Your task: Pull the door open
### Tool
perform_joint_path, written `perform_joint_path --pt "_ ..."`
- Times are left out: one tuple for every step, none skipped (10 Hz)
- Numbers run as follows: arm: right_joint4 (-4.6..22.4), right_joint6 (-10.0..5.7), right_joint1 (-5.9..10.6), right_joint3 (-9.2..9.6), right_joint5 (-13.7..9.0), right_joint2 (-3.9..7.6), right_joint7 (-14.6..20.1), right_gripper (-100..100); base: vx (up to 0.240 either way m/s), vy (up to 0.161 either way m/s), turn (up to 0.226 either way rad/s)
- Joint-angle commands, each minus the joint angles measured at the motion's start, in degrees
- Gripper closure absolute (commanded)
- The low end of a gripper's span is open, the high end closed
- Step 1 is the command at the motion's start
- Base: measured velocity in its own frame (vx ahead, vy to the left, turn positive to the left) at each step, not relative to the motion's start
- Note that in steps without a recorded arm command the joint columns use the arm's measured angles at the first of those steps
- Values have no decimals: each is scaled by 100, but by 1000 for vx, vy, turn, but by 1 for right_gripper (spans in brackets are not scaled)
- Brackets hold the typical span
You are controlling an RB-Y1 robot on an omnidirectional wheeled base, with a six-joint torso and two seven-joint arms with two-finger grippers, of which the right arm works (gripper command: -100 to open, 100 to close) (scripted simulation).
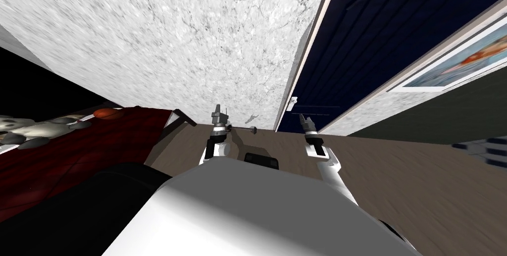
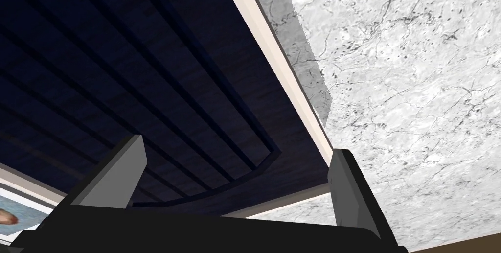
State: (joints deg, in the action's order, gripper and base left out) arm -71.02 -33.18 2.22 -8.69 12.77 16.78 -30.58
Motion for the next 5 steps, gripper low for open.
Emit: perform_joint_path --pt "286 -58 145 -26 61 75 -217 -100 113 -20 39" --pt "348 -58 145 -26 61 75 -217 -100 73 -9 13" --pt "516 -84 224 -40 96 121 -330 -100 57 -5 16" --pt "717 -110 304 -54 131 168 -442 -100 75 -10 33" --pt "901 -136 384 -68 166 214 -555 -100 79 -9 30"
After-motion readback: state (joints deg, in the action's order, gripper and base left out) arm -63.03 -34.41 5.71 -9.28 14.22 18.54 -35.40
